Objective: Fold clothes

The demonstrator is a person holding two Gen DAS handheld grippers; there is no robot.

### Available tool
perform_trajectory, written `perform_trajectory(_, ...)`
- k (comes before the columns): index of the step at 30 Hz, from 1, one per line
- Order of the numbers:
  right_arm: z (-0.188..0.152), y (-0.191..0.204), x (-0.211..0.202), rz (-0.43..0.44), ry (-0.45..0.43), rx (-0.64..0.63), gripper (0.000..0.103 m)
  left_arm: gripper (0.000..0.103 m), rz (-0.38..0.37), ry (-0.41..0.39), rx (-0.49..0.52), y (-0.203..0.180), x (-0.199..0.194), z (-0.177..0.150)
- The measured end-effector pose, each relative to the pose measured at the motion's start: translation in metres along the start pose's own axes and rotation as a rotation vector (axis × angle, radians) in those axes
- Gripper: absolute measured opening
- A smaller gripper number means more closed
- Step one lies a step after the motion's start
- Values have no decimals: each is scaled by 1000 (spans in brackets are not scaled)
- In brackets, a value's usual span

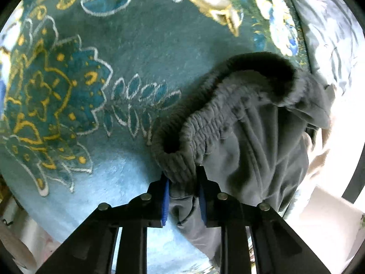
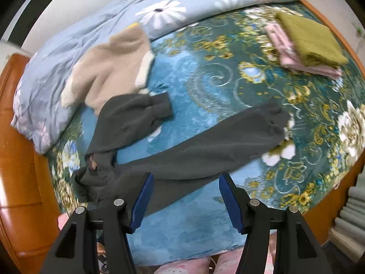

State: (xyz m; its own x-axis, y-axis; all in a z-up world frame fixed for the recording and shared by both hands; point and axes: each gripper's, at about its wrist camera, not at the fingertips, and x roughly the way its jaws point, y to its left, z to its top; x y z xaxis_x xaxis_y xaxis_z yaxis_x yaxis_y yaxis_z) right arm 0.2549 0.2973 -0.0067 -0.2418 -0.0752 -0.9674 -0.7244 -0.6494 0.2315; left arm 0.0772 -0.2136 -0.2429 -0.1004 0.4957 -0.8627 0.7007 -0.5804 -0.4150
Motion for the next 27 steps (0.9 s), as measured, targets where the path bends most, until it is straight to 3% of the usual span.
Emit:
perform_trajectory(6,-10,6,19,46,34,0,63,20,87,-56,39,10,-34,4)
perform_trajectory(11,-16,-12,25,80,31,71,63,20,146,-60,-21,37,-38,16)
perform_trajectory(16,-18,-35,24,107,10,124,63,23,195,-62,-4,13,-40,15)
perform_trajectory(23,7,-64,41,98,16,80,63,36,248,-84,-159,1,-54,6)
perform_trajectory(26,31,-63,62,105,37,24,63,38,236,-126,-118,-21,-73,-6)
perform_trajectory(27,39,-60,69,115,43,2,63,43,240,-143,-92,-31,-81,-12)
